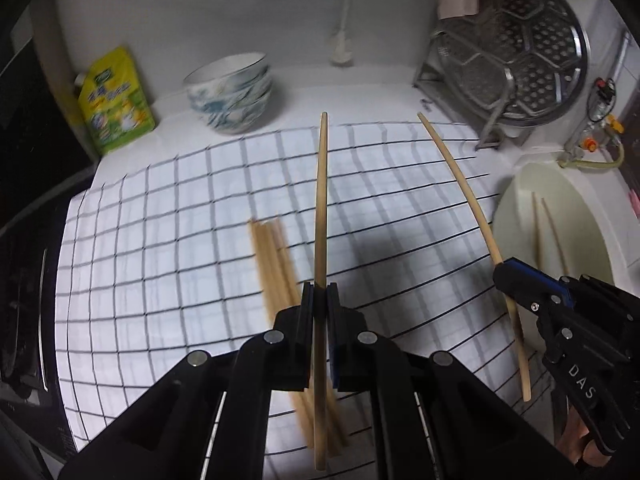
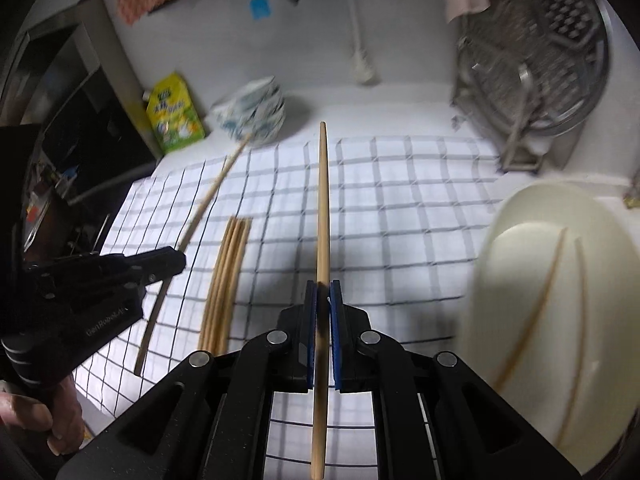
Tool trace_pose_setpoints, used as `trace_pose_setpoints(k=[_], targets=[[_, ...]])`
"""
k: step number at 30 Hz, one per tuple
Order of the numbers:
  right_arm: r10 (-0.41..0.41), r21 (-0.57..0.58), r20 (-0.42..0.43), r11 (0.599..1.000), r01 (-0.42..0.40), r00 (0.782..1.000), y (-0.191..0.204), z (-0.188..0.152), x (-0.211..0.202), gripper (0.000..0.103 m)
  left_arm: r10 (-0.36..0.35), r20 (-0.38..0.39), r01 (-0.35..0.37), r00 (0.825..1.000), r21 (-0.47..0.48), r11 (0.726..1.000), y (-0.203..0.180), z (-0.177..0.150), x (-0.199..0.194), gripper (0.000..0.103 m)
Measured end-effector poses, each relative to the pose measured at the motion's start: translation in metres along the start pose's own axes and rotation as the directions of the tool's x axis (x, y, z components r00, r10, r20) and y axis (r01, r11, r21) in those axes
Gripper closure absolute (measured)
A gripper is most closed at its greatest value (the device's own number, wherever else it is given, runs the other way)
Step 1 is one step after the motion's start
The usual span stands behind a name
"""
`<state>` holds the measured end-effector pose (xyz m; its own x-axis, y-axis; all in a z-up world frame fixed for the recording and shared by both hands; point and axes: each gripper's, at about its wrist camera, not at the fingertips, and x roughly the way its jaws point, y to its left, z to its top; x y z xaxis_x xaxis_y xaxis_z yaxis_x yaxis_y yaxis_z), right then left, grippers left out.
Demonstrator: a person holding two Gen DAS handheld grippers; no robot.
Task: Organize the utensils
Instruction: 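Lift both held chopsticks and carry them over the cream basin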
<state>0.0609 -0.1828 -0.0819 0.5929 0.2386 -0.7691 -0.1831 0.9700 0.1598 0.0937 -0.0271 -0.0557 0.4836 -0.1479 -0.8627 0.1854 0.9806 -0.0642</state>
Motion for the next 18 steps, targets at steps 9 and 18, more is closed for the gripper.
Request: trace_pose_setpoints(k=[9, 18], targets=[[-0.105, 0.112, 0.056, 0.989, 0.099, 0.993, -0.083, 0.005, -0.042, 0.097, -0.150, 0.029, 0.145, 0.988, 0.123, 0.982, -0.103, 0.034, -0.004, 0.096], [-0.203, 0.263, 0.012, 0.945, 0.193, 0.979, -0.174, -0.019, -0.052, 0.097, -0.256, -0.032, 0.256, 0.966, 0.245, 0.935, -0.208, 0.041, 0.019, 0.096]])
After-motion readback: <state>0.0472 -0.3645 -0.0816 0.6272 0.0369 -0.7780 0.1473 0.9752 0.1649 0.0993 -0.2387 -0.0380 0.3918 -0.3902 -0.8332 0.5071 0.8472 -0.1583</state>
